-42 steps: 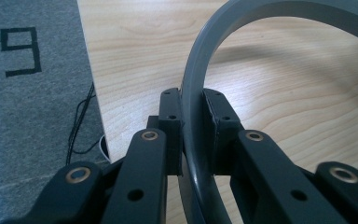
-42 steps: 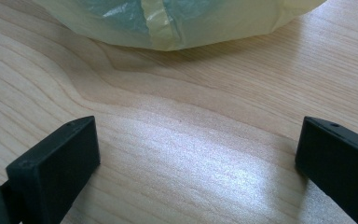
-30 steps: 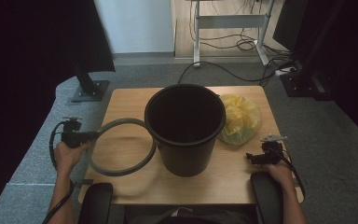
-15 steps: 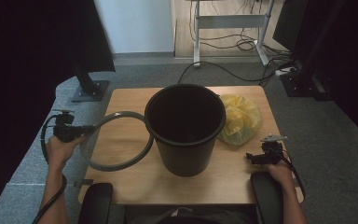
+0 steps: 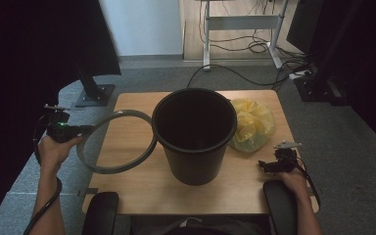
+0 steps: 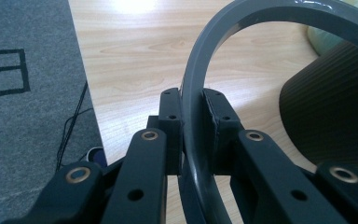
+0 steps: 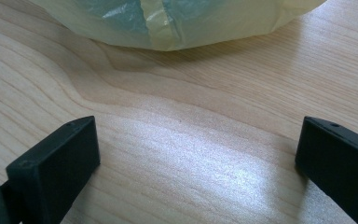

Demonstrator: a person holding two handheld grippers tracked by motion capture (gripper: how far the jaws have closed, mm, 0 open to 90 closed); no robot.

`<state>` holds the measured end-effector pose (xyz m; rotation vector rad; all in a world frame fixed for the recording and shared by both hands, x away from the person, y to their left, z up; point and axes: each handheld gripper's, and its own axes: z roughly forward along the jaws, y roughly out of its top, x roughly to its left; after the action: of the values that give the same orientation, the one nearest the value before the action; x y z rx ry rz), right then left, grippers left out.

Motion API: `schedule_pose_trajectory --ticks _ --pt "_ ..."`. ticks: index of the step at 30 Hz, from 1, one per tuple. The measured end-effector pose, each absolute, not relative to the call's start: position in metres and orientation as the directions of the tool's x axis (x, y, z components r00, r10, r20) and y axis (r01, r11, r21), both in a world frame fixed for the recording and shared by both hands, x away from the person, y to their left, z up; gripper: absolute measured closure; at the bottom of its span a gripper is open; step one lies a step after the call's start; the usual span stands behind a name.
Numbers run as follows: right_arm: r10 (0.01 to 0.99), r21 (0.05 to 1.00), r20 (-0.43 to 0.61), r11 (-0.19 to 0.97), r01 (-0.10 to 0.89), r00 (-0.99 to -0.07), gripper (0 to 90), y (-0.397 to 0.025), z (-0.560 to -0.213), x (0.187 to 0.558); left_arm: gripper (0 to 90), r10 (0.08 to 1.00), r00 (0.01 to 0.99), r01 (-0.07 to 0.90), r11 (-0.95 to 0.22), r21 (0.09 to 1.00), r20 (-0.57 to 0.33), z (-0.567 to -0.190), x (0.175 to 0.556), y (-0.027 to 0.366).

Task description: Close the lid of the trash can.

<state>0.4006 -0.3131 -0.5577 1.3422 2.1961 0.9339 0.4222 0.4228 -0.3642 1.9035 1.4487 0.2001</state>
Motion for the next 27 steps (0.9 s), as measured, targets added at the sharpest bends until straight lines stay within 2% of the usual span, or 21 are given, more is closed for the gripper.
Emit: schedule_pose_trajectory --ticks 27 --pt "0.889 0.718 0.006 0.316 0.621 -0.459 0.0 -0.313 -0.558 0.401 78.7 0.887 0.354 0.755 -0.085 0.650 -0.296 -0.300 0.413 0.434"
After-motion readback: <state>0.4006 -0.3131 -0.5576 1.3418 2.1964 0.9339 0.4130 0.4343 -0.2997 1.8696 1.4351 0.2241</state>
